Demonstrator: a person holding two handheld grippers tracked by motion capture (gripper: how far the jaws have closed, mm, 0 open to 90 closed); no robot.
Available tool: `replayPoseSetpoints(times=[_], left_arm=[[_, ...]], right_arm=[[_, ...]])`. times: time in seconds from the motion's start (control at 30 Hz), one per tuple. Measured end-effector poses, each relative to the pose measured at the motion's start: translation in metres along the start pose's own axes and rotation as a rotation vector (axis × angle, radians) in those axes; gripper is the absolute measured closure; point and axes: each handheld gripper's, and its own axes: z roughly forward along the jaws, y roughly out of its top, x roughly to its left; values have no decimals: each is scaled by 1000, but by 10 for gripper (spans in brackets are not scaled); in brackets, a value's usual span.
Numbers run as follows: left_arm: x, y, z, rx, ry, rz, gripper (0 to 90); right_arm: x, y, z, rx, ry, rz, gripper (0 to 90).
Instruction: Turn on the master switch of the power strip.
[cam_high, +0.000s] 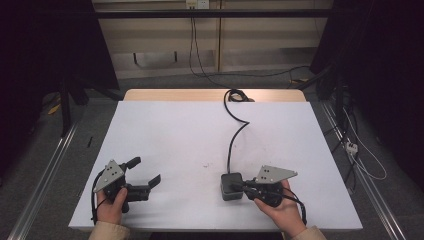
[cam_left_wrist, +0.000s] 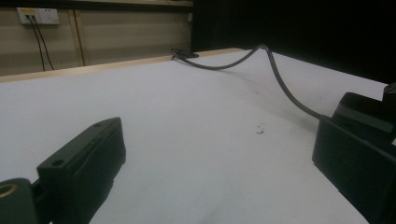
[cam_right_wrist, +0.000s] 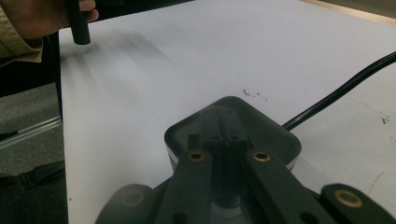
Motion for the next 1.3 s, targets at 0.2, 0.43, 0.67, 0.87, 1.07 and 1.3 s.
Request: replayPoseSetpoints(times=[0.2,0.43,0.67,0.87,1.07,1.3], left_arm=[[0,0,0,0,-1,2,23],[0,0,0,0,0,2,23],[0,0,-1,-1,-1,2,23],[1,0,-1,0,-1,4,23],[1,0,-1,-1,-1,2,23],[2,0,0,-1,-4,4,23]], right_arm=[[0,0,0,-1,0,2,900],[0,0,1,3,1,5,900],[0,-1,0,-2,2,3,900],[0,-1,0,-3,1,5,900],[1,-1,0,-6,-6,-3,900],[0,-2,0,-17,-5,15,900]])
